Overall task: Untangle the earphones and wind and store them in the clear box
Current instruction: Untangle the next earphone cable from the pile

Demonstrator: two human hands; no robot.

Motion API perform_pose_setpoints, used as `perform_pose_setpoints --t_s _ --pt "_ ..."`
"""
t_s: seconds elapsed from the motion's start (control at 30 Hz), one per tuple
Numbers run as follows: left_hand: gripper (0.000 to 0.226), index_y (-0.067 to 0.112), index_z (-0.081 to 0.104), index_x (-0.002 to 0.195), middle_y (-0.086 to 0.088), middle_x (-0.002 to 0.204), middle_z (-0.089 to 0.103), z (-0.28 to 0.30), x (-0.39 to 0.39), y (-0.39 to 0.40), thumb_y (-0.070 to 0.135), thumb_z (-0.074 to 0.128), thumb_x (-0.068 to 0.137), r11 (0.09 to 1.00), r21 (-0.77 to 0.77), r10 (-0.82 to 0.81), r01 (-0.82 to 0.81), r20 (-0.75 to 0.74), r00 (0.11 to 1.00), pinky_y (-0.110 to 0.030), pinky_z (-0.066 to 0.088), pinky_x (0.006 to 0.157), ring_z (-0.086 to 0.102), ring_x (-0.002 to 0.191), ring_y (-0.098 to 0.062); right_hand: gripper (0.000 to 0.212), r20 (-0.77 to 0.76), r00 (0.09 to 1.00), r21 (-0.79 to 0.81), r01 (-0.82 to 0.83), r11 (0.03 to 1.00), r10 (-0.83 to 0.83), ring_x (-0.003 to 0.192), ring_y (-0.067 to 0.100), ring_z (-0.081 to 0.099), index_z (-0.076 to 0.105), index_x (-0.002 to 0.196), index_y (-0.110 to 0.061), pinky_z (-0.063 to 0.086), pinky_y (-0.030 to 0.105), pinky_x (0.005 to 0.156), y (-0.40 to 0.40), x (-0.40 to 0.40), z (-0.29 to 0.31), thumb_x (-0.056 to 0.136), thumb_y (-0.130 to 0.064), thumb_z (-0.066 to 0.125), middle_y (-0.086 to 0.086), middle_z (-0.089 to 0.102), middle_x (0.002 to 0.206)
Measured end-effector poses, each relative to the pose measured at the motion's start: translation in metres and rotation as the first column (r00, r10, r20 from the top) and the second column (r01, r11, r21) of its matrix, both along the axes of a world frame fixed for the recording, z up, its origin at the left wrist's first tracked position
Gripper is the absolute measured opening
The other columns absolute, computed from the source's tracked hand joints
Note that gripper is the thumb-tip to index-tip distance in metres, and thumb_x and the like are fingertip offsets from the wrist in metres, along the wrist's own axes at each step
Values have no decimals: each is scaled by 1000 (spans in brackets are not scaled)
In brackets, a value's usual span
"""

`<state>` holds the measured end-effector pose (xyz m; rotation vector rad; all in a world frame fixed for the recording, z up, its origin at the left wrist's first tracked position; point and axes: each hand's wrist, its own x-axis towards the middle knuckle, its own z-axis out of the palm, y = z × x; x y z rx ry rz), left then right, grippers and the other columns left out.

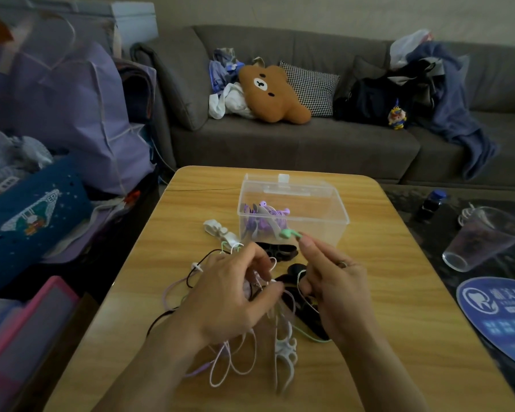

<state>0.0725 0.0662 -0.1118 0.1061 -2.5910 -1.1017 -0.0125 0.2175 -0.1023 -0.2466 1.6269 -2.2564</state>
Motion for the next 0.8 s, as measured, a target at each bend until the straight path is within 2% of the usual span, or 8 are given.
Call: perform_pose_setpoints --t_s 0.07,0.13,0.2,0.27,0.37,0.5,0.67,0.8 --pt "51 43 42 123 24 106 57 1 2 0 66 62 82 992 -123 26 -9 131 991 -31 32 96 44 102 18 20 34 999 -38 25 999 -23 45 10 32 80 93 -13 34 22 43 5 -4 0 80 -25 70 -3 43 52" --pt "79 48 29 140 23 125 47 -1 3 -4 84 53 73 938 -346 93 20 307 947 -34 23 103 31 118 11 24 1 998 29 58 998 -58 47 9 33 80 92 -15 32 21 43 12 -12 -1 79 -33 71 -2 41 56" --pt "87 47 31 143 16 135 40 -5 3 -10 90 47 70 850 -526 192 27 356 914 -39 19 108 27 130 -10 21 -172 982 290 124 949 -75 50 10 37 78 90 -20 37 22 47 22 -24 -1 81 -39 74 -2 45 57" --pt "66 44 44 136 10 131 40 -8 3 -16 75 55 78 783 -620 302 -42 321 898 -41 20 106 29 127 -16 9 -410 908 603 196 773 89 46 4 38 76 86 -27 35 14 47 27 -31 -2 87 -36 74 -9 47 52" --pt "32 38 56 116 7 121 41 -11 1 -26 51 63 87 777 -594 410 -208 227 883 -40 27 104 35 121 -16 12 -449 805 808 181 560 388 54 -2 54 78 90 -30 40 12 49 22 -26 -9 87 -41 74 -22 60 59" --pt "19 31 56 94 7 105 43 -11 -1 -46 44 68 88 800 -455 523 -392 207 827 -39 36 94 44 112 -18 29 -459 702 863 207 461 544 66 -2 56 77 98 -31 46 17 63 9 -16 -16 77 -50 79 -18 69 82" --pt "21 27 62 100 -4 112 61 -8 2 -73 45 67 90 734 -402 661 -548 237 712 -45 42 89 55 109 -29 35 -400 653 914 235 330 643 82 0 62 75 107 -33 44 16 64 9 -10 -10 76 -51 77 -17 74 102" --pt "30 23 59 119 -8 122 59 -7 2 -68 27 64 91 770 -319 627 -552 223 746 -46 43 93 50 117 -32 29 -477 614 879 346 329 628 87 4 62 75 104 -32 39 18 60 -2 -5 -7 86 -52 66 -16 71 105"
